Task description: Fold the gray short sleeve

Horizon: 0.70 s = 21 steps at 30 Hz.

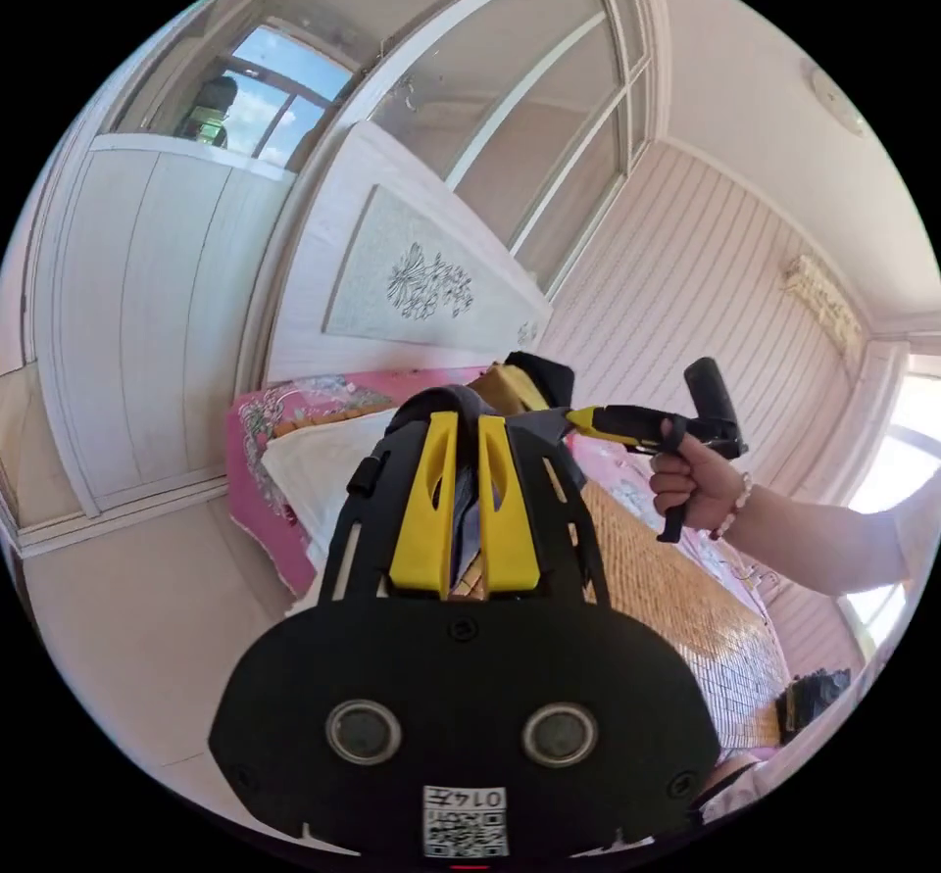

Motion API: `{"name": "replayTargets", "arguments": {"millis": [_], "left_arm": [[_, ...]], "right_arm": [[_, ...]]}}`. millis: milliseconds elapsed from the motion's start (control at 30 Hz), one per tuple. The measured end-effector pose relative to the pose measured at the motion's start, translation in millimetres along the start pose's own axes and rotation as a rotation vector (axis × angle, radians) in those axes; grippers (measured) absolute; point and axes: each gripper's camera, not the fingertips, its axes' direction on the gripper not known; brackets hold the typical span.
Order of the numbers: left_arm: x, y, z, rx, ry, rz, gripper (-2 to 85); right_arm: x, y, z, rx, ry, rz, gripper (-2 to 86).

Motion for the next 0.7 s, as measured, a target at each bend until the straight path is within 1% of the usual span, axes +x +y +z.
{"name": "replayTargets", "arguments": {"millis": [67,133,200,233,300,367,400,433,500,533,567,633,667,700], "left_arm": [[24.6,-6.0,-16.9,0.027,0.088,0.032,3.9],[53.0,-8.5,-21.4,0.001,0.179,0.073,3.9],[103.2,-7.1,-21.8,-0.046,0.317,0.156,3.9],[117.7,-5.1,-22.4,-0.055,0.353,0.184,3.9],[176.0,11.3,-22.9,-0.095,0.499,0.278,4.0],[219.1,31.1,-17.7,-0.147,0.597,0.309,4.2],[247.3,47.0,-10.0,-0.199,0.656,0.317,4.7],[260.9,55.8,-4.5,-0.234,0.684,0.317,5.1],[308.5,94.8,23.1,-0.398,0.809,0.319,6.6],[317.0,104.7,30.4,-0.439,0.833,0.317,6.8],[329.3,121.9,43.6,-0.517,0.87,0.318,7.0],[339.0,143.1,60.1,-0.62,0.842,0.332,7.5],[341.2,152.2,67.9,-0.666,0.794,0.357,7.7],[341.7,157.4,74.8,-0.705,0.741,0.379,7.8]], "right_arm": [[-12.2,28.1,-48.5,0.045,0.0,-0.014,0.1],[-14.7,49.5,-85.1,0.061,0.019,0.008,0.2],[-19.6,74.2,-126.1,0.091,0.046,0.021,0.3],[-26.8,95.2,-157.1,0.128,0.073,0.007,0.4],[-40.6,133.2,-204.6,0.18,0.124,-0.023,0.5],[-56.6,193.5,-260.4,0.195,0.253,-0.012,1.0],[-59.1,209.7,-272.1,0.187,0.29,0.003,1.1],[-61.0,243.5,-293.7,0.171,0.364,0.053,1.5],[-57.2,297.4,-319.8,0.148,0.494,0.151,2.4],[-49.5,335.2,-333.5,0.136,0.595,0.257,3.2],[-40.2,373.3,-345.0,0.128,0.66,0.379,5.2],[-29.4,424.9,-354.2,0.105,0.678,0.543,7.0],[-27.6,453.1,-355.2,0.114,0.661,0.619,7.6],[-27.9,464.6,-354.1,0.12,0.652,0.646,7.8]]}}
